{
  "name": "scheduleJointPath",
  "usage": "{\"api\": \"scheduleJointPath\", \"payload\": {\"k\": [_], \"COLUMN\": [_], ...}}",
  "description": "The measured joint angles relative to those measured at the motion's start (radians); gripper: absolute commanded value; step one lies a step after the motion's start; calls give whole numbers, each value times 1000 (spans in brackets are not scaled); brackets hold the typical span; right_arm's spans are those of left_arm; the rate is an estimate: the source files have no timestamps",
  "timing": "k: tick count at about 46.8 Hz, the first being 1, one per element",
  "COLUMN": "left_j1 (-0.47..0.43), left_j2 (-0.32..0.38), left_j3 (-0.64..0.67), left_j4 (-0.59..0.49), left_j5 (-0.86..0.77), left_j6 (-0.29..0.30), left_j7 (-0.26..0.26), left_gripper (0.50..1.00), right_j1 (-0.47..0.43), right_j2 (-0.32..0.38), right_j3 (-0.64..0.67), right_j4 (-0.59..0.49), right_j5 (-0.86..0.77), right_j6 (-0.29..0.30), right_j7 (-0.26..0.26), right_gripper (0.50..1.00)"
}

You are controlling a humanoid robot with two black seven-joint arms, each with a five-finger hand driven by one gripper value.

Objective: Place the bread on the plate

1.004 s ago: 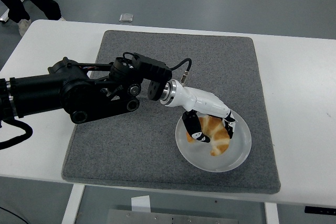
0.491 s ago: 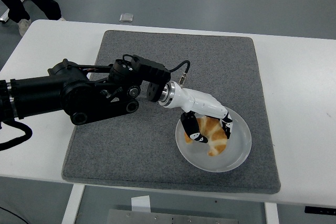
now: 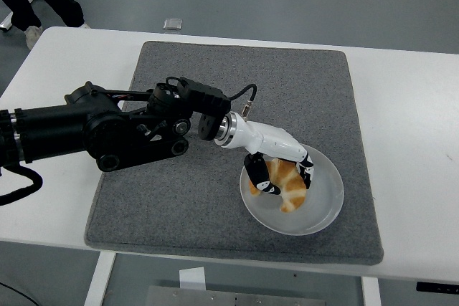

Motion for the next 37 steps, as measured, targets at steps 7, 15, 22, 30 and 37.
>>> {"api": "scheduleJointPath", "payload": {"k": [7, 15, 22, 30, 37], "left_j1": [6, 12, 12, 13, 14], "left_j2": [0, 0, 0, 0, 0], "left_j3": [0, 0, -1, -3, -7], "left_j4": [4, 5, 5, 5, 5], "left_j5": [0, -8, -19, -22, -41], "left_j6": [20, 42, 46, 58, 59], "left_j7": [0, 0, -2, -4, -6], "left_gripper": [500, 726, 855, 962, 994], "right_j1": [0, 0, 0, 0, 0], "right_j2": [0, 0, 0, 0, 0], "right_j3": [0, 0, 0, 0, 0], "right_j4": [0, 0, 0, 0, 0], "right_j5": [0, 0, 0, 0, 0], "right_j6": [0, 0, 0, 0, 0], "right_j7": [0, 0, 0, -1, -1], "right_gripper": [952, 952, 952, 952, 954]}}
